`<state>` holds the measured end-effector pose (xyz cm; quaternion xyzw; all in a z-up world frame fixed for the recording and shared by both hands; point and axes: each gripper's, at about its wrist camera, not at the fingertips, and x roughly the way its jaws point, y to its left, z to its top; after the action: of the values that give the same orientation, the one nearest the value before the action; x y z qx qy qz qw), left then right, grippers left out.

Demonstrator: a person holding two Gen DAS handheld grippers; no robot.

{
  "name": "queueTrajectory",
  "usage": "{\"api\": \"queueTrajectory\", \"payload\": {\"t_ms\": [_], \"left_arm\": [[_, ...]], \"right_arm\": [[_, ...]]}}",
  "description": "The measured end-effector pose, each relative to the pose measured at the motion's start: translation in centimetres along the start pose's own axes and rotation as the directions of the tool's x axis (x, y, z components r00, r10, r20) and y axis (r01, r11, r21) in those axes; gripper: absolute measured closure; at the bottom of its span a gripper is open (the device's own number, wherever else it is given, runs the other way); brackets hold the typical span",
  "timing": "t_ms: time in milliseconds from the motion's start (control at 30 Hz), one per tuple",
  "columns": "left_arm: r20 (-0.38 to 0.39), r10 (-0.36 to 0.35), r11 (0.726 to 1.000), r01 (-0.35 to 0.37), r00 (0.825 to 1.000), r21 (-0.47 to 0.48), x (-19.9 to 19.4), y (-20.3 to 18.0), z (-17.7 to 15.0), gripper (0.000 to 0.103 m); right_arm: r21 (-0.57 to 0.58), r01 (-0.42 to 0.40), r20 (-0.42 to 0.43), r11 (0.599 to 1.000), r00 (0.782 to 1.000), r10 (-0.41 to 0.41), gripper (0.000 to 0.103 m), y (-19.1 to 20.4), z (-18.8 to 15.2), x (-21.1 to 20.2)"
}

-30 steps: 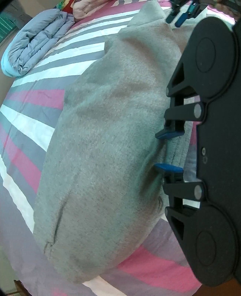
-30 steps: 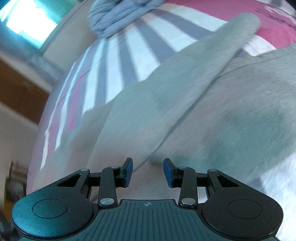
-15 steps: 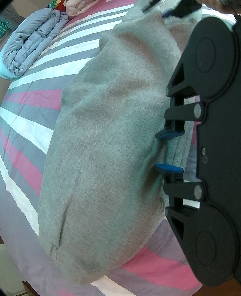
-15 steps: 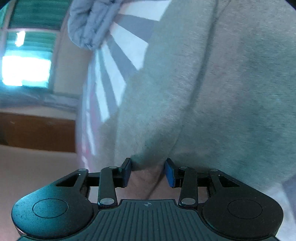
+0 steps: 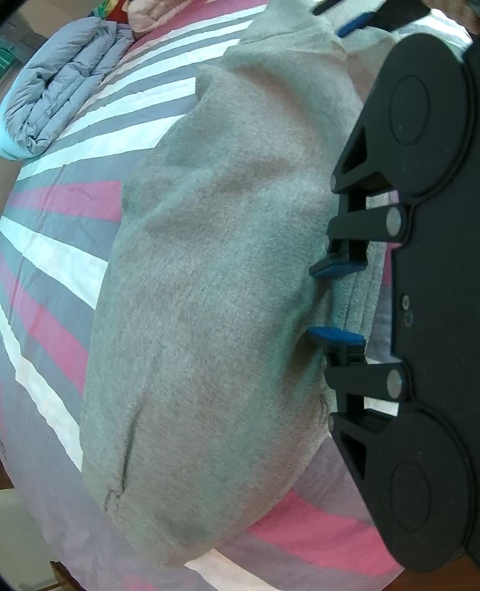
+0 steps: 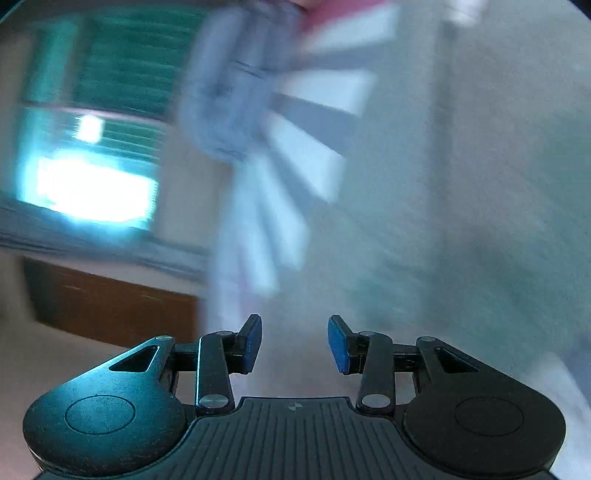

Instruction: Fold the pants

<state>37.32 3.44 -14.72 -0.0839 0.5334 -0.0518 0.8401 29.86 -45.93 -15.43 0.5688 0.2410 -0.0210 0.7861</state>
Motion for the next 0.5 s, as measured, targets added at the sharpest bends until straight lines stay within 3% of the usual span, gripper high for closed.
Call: {"api": "queueTrajectory", "payload": {"t_ms": [133,200,267,367,400,433,500], "left_arm": [[-0.003,0.003,1.000,-0.003,1.000,0.002,0.2,-0.1,0.1,0.083],[-0.003,0.005,1.000,-0.005,1.000,0.003,0.1,-0.1,0.1,0.083],[-0.001,0.004,1.000,-0.004,1.000,0.007,0.1,-0.1,0.1,0.083],[-0.003,-0.004,1.000,0.004,1.000,0.005,0.1,0.0,0.1,0.083],[-0.004,-0.005,1.000,0.005,1.000,0.002,0.1,0.1,0.1,0.083],[-0.004,-0.006,1.000,0.006,1.000,-0.002,0.1,0.1,0.1,0.083],[-0.001,-0.005,1.000,0.005,1.000,0.003,0.2,0.1,0.1,0.083]], "right_arm": [[-0.080,0.104,-0.063,0.991,0.992,-0.110,0.063,0.1,-1.0,-0.7],[-0.058,0.154,-0.031,0.986,0.987,-0.156,0.063,-0.7,-0.4,-0.6],[-0.020,0.153,0.010,0.988,0.988,-0.153,0.063,-1.2,0.2,-0.2],[-0.072,0.146,0.055,0.987,0.988,-0.142,0.063,-0.5,1.1,0.9],[-0.077,0.133,0.054,0.988,0.990,-0.129,0.069,-0.4,1.3,1.1],[-0.073,0.125,0.052,0.989,0.991,-0.121,0.097,-0.3,1.4,1.4],[-0.116,0.108,0.071,0.987,0.992,-0.100,0.096,0.2,1.0,0.1]]}}
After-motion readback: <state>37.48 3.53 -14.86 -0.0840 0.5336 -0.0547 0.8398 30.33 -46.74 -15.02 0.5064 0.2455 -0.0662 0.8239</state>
